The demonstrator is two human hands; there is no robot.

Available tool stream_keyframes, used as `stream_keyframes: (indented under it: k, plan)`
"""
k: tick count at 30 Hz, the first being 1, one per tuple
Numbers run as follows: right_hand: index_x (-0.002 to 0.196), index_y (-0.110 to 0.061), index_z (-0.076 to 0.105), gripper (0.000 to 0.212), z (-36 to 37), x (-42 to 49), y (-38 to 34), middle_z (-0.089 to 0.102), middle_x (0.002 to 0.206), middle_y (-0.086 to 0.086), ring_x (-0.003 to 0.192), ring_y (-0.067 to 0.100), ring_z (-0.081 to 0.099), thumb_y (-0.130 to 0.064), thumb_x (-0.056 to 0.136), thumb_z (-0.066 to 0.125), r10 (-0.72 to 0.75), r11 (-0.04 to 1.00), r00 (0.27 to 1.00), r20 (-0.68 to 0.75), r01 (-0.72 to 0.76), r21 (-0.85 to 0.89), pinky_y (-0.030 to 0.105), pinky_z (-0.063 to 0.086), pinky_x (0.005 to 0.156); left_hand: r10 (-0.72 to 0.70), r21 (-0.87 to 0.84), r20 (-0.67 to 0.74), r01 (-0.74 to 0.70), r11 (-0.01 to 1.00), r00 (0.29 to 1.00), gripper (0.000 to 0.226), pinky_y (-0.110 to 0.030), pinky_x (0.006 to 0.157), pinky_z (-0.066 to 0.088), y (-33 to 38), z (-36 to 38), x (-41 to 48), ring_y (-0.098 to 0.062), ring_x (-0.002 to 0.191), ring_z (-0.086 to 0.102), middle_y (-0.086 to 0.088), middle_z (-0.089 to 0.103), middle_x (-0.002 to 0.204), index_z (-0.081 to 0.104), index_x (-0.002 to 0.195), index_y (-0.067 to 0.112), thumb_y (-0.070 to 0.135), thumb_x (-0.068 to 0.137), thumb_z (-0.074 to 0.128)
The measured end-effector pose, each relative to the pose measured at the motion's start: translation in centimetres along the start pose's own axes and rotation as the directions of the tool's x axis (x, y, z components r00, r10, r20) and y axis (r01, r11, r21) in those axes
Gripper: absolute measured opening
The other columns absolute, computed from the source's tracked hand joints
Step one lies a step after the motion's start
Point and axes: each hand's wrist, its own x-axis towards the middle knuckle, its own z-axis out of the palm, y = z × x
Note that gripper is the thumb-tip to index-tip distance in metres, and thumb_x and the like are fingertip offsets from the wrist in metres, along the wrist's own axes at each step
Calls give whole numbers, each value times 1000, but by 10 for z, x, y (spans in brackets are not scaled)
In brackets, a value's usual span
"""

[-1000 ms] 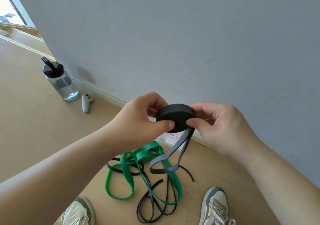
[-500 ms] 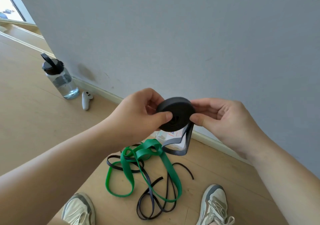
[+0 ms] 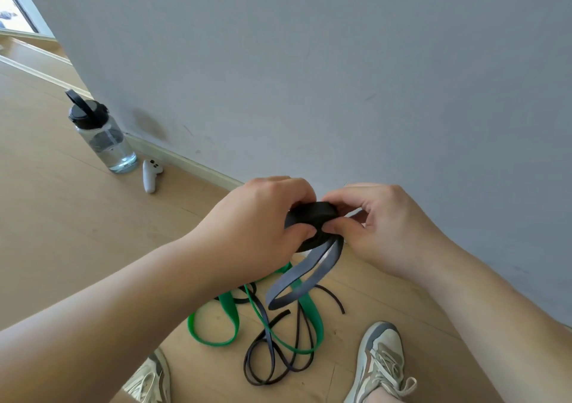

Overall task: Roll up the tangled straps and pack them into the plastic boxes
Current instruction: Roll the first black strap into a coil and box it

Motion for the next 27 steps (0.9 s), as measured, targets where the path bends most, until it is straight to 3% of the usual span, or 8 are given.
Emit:
stream_keyframes:
  k: [6,10,14,15,17,19,22,27]
  plan:
    - [96,-31,82,25,-7,2,1,80,89,-16,89,-2,73,-15,78,87,206,922,978,41,-208,327,18,54,87,-289,-313,5,276,909,957,21,-5,69,49,-7,-15,6,3,83,68,14,76,86,72,93,31,18,81,83]
    - [99,-29,81,26,-10,3,2,81,92,-12,94,4,75,-8,83,83,201,910,978,51,-206,361,31,55,98,-361,-549,81,344,762,929,23,-13,59,47,-10,-20,5,-7,73,72,4,80,83,74,91,24,13,78,88]
    - [99,-31,79,28,-13,3,4,80,91,-14,90,2,75,-5,86,79,162,923,987,-6,-150,356,20,57,90,-346,-748,167,347,566,923,22,-26,74,62,-8,-25,4,-21,85,77,-11,80,93,71,96,13,4,81,84]
    - [98,-32,79,28,-14,3,5,80,89,-17,86,-1,74,-6,87,78,143,939,989,-31,-126,320,14,56,85,-330,-734,169,342,587,929,22,-26,78,62,-8,-24,4,-21,87,77,-8,80,93,70,98,13,6,82,84]
    - [98,-32,79,25,-12,2,4,78,85,-18,81,-5,72,-8,89,77,120,973,991,-55,-106,203,6,51,75,-293,-533,92,296,792,952,23,-16,76,58,-10,-19,4,-5,85,75,7,79,90,70,97,22,14,82,85]
    - [98,-31,78,22,-9,0,2,76,84,-14,83,3,69,-12,90,75,58,998,997,-48,-57,13,13,54,71,-222,-281,-16,209,937,975,29,-14,77,54,-8,-14,2,7,90,67,20,74,92,69,99,34,23,78,86]
    - [99,-30,73,18,2,0,0,68,85,-12,78,13,63,-16,89,71,-90,973,996,-6,87,-213,39,55,68,-100,-105,-23,97,990,995,35,-18,79,50,-3,-8,-1,8,93,59,23,66,98,68,108,41,28,78,82]
    - [102,-32,77,21,8,0,-2,72,87,-15,81,7,66,-17,86,77,-85,988,996,-30,80,-135,29,57,72,-110,78,17,108,991,994,28,-38,77,56,0,-8,2,-6,86,61,20,68,90,67,104,44,29,81,74]
